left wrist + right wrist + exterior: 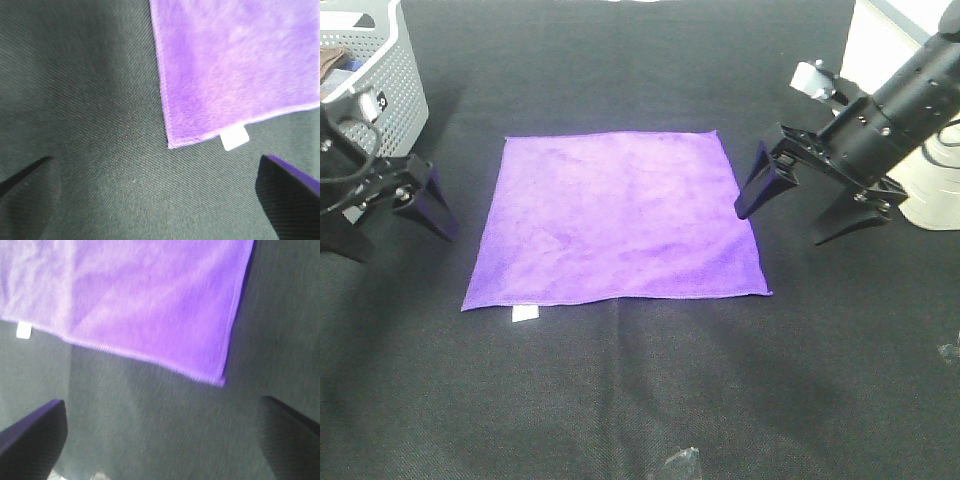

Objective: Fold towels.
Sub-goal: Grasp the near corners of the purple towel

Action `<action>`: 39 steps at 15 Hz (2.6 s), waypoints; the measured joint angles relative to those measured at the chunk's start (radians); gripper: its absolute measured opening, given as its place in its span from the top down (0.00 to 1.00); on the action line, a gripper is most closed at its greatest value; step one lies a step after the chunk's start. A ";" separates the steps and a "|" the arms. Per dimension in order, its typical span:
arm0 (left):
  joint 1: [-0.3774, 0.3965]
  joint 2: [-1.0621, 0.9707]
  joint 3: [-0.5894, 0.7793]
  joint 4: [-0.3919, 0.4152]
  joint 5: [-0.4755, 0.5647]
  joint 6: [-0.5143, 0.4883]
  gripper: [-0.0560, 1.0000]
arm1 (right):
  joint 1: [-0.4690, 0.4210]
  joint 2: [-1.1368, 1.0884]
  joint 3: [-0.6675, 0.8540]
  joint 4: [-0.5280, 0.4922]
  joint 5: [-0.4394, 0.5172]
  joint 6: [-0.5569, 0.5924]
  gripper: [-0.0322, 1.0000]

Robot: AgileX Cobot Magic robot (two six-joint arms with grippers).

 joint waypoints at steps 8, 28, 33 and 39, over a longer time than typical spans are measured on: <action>-0.002 0.148 -0.047 -0.168 0.023 0.145 0.01 | -0.009 0.187 -0.041 0.004 -0.007 -0.008 0.04; -0.109 0.253 -0.094 -0.221 -0.030 0.196 0.01 | -0.023 0.248 -0.063 0.137 -0.088 -0.141 0.11; -0.213 0.324 -0.202 -0.254 -0.024 0.138 0.10 | 0.089 0.265 -0.067 0.161 -0.156 -0.142 0.27; -0.226 0.349 -0.208 -0.245 -0.054 0.108 0.56 | 0.133 0.276 -0.068 0.108 -0.220 -0.142 0.65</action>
